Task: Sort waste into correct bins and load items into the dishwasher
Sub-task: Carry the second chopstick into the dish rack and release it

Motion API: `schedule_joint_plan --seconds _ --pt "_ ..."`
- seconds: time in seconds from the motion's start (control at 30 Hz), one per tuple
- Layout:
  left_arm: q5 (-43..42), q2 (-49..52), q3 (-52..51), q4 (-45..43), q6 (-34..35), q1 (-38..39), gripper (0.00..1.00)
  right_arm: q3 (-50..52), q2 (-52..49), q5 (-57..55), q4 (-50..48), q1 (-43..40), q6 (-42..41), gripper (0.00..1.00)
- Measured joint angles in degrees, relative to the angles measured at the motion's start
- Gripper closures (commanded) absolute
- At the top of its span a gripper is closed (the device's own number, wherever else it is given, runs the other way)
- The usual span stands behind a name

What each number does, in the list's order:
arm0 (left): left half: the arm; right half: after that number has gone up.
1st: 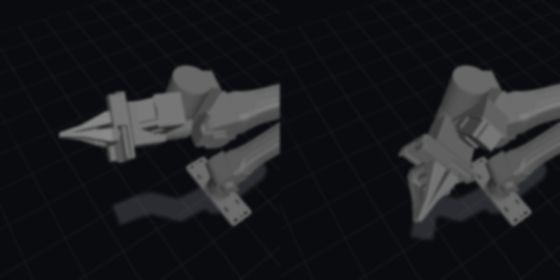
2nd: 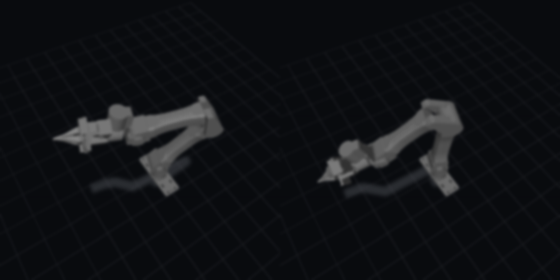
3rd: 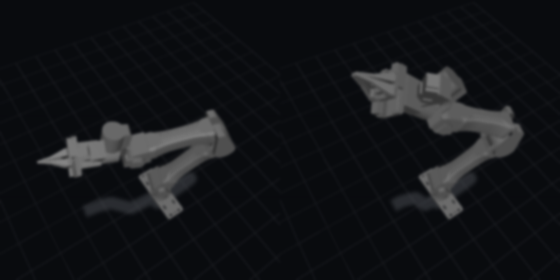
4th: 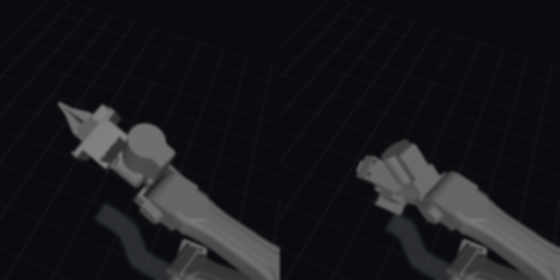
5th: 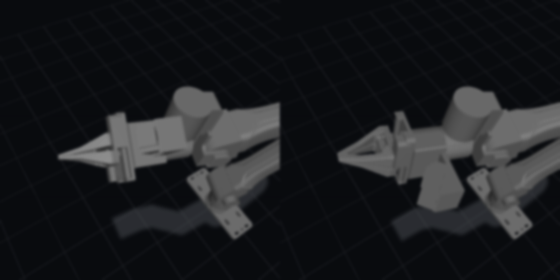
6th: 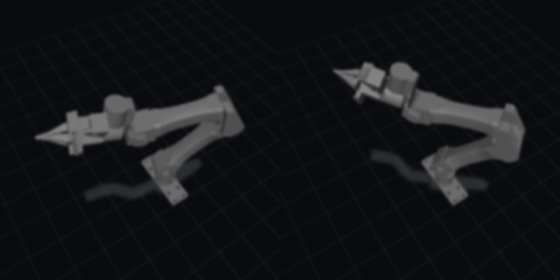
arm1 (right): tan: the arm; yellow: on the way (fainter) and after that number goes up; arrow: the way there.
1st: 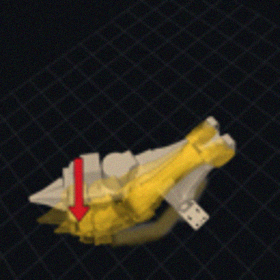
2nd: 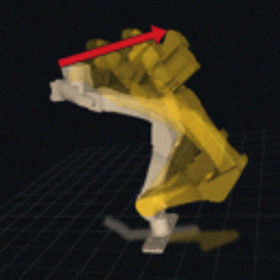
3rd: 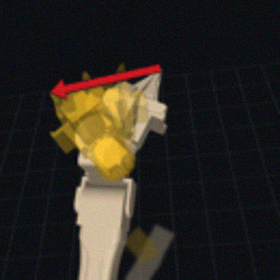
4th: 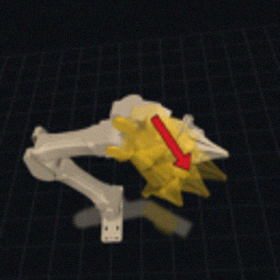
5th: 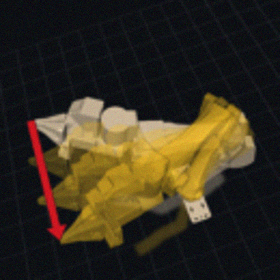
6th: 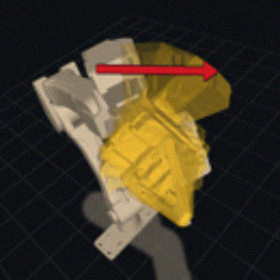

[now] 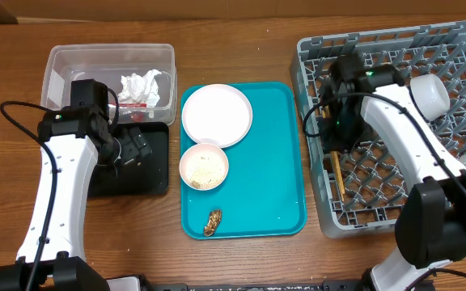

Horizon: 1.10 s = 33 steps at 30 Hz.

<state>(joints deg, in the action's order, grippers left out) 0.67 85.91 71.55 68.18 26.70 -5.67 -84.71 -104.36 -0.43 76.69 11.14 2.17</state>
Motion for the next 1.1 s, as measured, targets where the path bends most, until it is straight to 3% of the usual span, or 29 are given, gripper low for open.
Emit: schedule_joint_plan --seconds 0.23,0.5,0.67,0.83,1.1 --pt "0.0 0.0 0.0 0.0 0.0 0.0 0.00 0.6 -0.2 0.9 0.4 0.0 -0.3 0.71" --pt "0.0 0.0 0.0 0.0 0.0 0.0 0.00 -5.2 -0.2 1.3 3.8 0.0 -4.0 0.68" --pt "0.0 0.0 0.0 0.0 0.0 0.0 0.00 -7.6 3.5 1.6 -1.0 -1.1 -7.8 0.63" --pt "0.0 0.0 0.0 0.0 0.0 0.0 0.00 -8.3 10.0 1.7 -4.1 -7.0 -14.0 0.34" --pt "0.0 0.0 0.0 0.0 0.0 0.0 0.00 -9.0 12.9 8.1 -0.1 -23.0 -18.7 0.29"
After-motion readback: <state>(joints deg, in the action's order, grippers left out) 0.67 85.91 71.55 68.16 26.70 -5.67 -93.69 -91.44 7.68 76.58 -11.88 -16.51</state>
